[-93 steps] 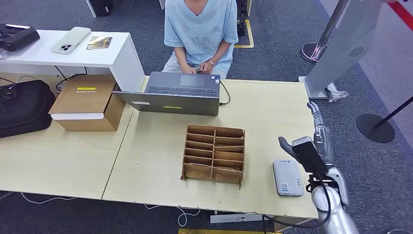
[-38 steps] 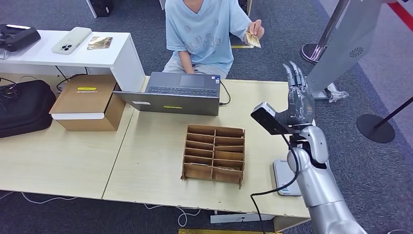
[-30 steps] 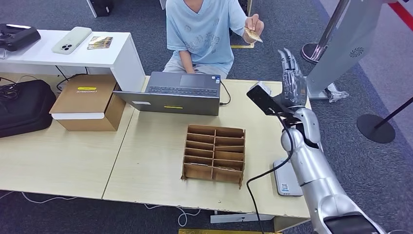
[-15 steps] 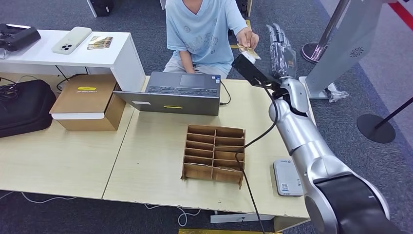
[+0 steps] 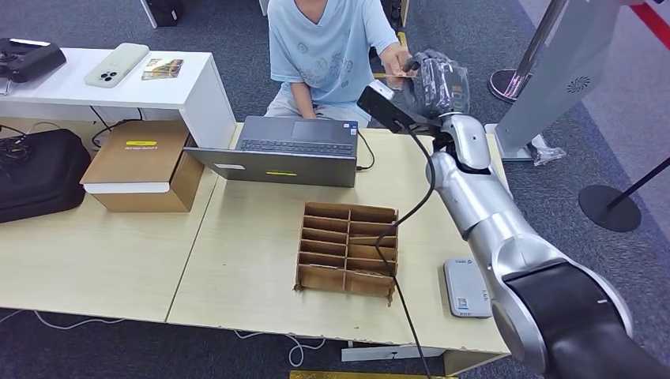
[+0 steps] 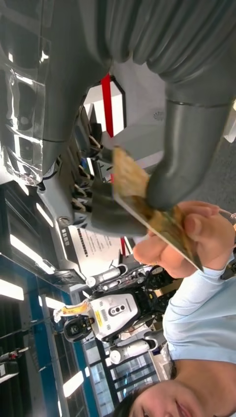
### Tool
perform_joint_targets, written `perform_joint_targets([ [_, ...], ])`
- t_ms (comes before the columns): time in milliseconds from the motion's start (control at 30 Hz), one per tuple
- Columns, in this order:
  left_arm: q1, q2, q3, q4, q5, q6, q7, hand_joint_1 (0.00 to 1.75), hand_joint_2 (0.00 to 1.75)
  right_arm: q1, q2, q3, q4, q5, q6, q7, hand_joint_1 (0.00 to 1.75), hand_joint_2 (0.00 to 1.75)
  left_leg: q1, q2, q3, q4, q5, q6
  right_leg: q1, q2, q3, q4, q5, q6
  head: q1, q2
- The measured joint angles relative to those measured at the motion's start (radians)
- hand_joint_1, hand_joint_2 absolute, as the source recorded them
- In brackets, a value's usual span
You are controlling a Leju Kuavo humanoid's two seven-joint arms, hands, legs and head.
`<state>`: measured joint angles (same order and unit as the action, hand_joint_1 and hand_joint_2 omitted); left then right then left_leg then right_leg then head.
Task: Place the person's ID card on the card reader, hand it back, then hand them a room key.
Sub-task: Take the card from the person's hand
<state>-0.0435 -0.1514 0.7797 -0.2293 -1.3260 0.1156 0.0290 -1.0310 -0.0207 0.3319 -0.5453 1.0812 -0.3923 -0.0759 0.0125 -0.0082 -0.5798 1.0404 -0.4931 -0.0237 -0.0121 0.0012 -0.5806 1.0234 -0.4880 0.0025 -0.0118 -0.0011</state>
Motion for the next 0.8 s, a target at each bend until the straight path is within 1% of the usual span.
perform_joint_targets([
  [367, 0.001, 0.000, 0.001, 0.000, -0.001, 0.001, -0.002, 0.00, 0.00, 0.005, -0.014, 0.000, -0.019, -0.054, -0.017, -0.045, 1.75, 1.75, 0.000, 0.000, 0.000, 0.000, 0.000, 0.000, 0.000, 0.000, 0.000, 0.000, 0.000, 0.000, 0.000, 0.000],
  [533, 0.001, 0.000, 0.002, 0.001, 0.002, 0.000, -0.002, 0.00, 0.00, 0.011, -0.019, -0.003, -0.055, -0.091, -0.034, -0.075, 1.75, 1.75, 0.000, 0.000, 0.000, 0.000, 0.000, 0.000, 0.000, 0.000, 0.000, 0.000, 0.000, 0.000, 0.000, 0.000],
  [633, 0.001, 0.001, 0.007, 0.002, 0.008, 0.001, -0.002, 0.00, 0.00, 0.030, -0.028, -0.012, -0.096, -0.142, -0.052, -0.106, 1.75, 1.75, 0.000, 0.000, 0.000, 0.000, 0.000, 0.000, 0.000, 0.000, 0.000, 0.000, 0.000, 0.000, 0.000, 0.000],
  [733, 0.001, 0.001, 0.016, 0.002, 0.013, 0.002, -0.002, 0.00, 0.00, 0.067, -0.048, -0.029, -0.161, -0.237, -0.013, -0.124, 1.75, 1.75, 0.000, 0.000, 0.000, 0.000, 0.000, 0.000, 0.000, 0.000, 0.000, 0.000, 0.000, 0.000, 0.000, 0.000],
  [800, 0.001, 0.003, 0.021, 0.003, 0.013, 0.001, -0.002, 0.00, 0.00, 0.090, -0.067, -0.043, -0.206, -0.318, 0.060, -0.123, 1.75, 1.75, 0.000, -0.001, 0.000, 0.000, 0.000, 0.000, 0.000, 0.000, 0.000, 0.000, 0.000, 0.000, 0.000, 0.000],
])
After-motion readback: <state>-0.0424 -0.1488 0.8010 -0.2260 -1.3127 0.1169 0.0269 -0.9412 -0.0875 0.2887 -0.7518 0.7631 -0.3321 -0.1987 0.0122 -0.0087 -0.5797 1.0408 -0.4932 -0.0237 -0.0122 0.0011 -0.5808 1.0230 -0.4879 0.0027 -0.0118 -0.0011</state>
